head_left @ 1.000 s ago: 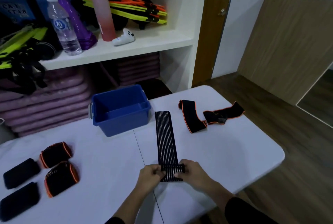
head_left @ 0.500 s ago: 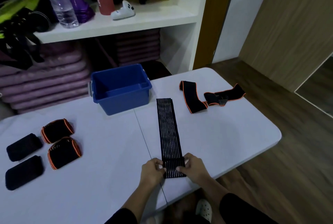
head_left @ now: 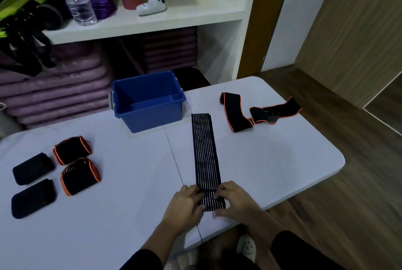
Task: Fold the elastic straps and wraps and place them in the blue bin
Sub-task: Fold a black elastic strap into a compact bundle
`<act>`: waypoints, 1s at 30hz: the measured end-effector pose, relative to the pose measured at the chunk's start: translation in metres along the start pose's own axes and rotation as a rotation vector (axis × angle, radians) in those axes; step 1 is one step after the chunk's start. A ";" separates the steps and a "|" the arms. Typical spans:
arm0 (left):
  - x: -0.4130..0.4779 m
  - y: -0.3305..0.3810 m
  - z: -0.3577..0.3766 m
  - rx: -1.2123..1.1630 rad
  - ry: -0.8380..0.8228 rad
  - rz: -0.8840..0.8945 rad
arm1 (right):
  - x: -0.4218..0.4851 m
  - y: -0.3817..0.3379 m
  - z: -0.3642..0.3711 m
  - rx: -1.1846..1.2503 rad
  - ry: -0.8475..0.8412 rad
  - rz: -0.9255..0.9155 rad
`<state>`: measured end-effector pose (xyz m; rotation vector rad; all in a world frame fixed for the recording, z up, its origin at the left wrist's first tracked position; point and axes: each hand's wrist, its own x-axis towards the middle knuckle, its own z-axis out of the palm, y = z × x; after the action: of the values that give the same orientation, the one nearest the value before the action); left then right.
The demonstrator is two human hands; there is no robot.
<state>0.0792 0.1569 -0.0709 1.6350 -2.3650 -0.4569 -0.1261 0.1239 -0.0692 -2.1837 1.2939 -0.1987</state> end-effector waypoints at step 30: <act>0.014 -0.002 0.005 -0.053 0.099 -0.101 | 0.014 0.008 0.013 -0.050 0.287 -0.111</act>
<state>0.0742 0.1433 -0.0759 1.7185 -2.1889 -0.4429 -0.1197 0.1144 -0.0869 -2.3346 1.3406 -0.5463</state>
